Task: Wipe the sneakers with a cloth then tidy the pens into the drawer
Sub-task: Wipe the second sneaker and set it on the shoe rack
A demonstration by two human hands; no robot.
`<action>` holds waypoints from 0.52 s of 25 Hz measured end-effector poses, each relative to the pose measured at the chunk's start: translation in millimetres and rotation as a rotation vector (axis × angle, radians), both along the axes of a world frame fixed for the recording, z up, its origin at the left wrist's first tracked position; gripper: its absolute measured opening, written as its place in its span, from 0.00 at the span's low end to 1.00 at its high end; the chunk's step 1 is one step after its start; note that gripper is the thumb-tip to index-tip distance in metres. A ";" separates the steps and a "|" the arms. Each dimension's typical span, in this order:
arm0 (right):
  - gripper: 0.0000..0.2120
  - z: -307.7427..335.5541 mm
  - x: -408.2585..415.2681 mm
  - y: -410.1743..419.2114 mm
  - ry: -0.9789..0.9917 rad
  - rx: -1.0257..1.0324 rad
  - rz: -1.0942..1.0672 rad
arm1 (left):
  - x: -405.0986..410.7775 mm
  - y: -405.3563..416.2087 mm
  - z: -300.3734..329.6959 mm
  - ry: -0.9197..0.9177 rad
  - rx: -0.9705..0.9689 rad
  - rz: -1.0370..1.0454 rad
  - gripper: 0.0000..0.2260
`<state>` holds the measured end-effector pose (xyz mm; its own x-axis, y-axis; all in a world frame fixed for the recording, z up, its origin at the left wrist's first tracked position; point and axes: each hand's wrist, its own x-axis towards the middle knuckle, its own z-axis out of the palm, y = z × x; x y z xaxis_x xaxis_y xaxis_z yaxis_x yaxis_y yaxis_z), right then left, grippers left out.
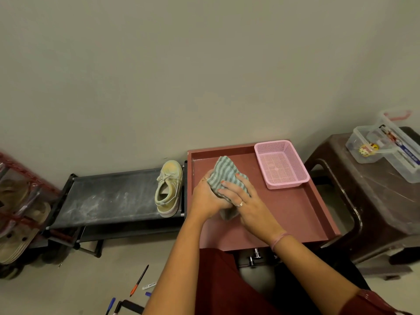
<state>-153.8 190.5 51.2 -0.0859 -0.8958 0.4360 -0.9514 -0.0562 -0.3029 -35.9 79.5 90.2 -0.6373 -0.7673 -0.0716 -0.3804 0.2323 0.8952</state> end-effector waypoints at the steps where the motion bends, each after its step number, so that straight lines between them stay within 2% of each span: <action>1: 0.29 2.8 2.7 -1.6 -0.134 -0.009 -0.034 | -1.2 -0.3 1.5 -0.008 0.005 0.003 0.33; 3: 0.25 6.3 6.4 -2.4 -0.309 -0.051 -0.072 | -1.6 0.4 4.6 -0.024 -0.006 0.000 0.37; 5: 0.24 9.0 9.2 -4.3 -0.391 -0.076 -0.096 | -1.7 1.1 5.3 -0.032 -0.018 0.006 0.39; 8: 0.32 11.7 10.9 -12.0 -0.666 -0.053 -0.236 | -2.6 0.8 5.0 -0.031 -0.045 0.019 0.37; 10: 0.34 16.3 13.5 -11.4 -0.829 -0.013 -0.281 | -1.2 0.1 4.0 -0.054 -0.051 0.016 0.40; 12: 0.32 17.2 22.5 -2.7 -0.731 0.027 -0.229 | 2.2 -1.1 2.4 -0.076 -0.058 0.012 0.41; 13: 0.31 17.3 27.6 2.6 -0.566 0.054 -0.197 | 4.2 -1.1 1.8 -0.078 -0.057 0.010 0.38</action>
